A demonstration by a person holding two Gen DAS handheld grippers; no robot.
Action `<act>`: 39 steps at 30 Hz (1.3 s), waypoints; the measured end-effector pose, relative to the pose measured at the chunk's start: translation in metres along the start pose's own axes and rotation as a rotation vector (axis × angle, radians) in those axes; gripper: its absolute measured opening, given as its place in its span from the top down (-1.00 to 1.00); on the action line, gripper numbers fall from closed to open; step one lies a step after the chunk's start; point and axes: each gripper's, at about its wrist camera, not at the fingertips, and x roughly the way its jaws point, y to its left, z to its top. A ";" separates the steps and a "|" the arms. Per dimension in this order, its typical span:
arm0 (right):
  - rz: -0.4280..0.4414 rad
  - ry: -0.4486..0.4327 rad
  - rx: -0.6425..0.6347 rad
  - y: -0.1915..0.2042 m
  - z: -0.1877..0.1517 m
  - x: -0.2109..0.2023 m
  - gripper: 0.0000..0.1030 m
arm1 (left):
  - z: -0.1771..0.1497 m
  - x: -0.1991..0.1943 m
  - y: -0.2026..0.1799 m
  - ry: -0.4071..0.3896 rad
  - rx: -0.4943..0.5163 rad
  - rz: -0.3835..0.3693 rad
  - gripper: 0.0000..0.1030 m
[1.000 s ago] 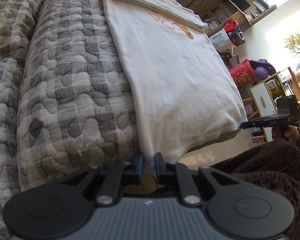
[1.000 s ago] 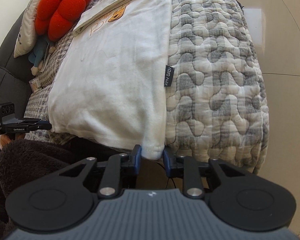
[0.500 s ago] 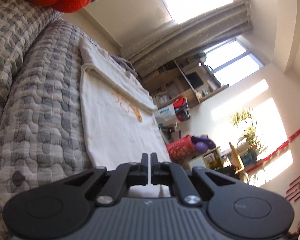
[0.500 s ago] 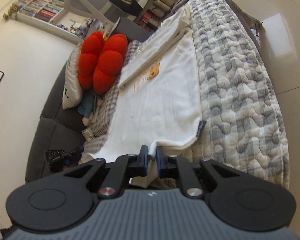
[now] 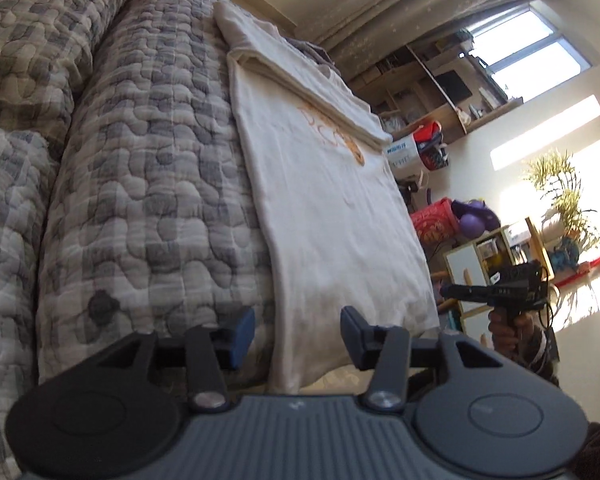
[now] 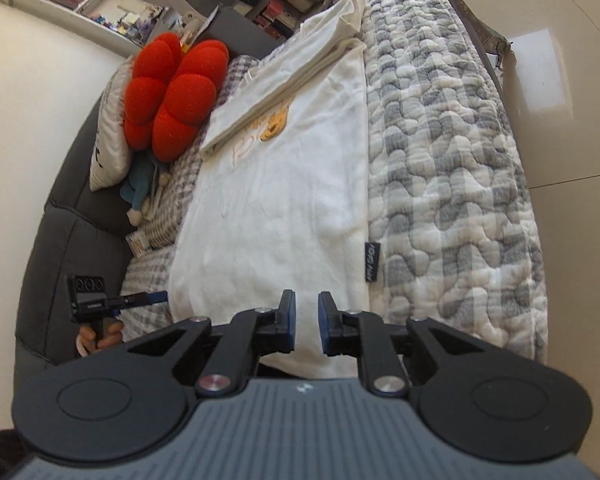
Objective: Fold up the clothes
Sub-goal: 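Grasp the shirt hem with the left gripper while the right gripper grasps it too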
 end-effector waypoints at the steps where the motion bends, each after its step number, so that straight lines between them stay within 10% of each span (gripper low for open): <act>1: -0.025 0.012 -0.001 -0.002 -0.003 0.001 0.61 | -0.002 0.002 -0.001 0.018 0.010 0.002 0.06; 4: -0.083 0.035 0.006 -0.010 -0.009 0.003 0.13 | -0.004 0.010 -0.002 0.074 0.028 0.006 0.04; 20: -0.062 0.072 -0.007 -0.008 -0.018 0.009 0.13 | -0.018 0.045 0.001 0.174 0.026 0.025 0.31; 32: -0.041 0.120 0.006 -0.009 -0.025 0.020 0.19 | -0.020 0.039 0.005 0.131 0.004 -0.012 0.64; 39: 0.002 0.111 0.019 -0.010 -0.029 0.020 0.68 | -0.022 0.027 0.002 0.082 -0.009 -0.070 0.83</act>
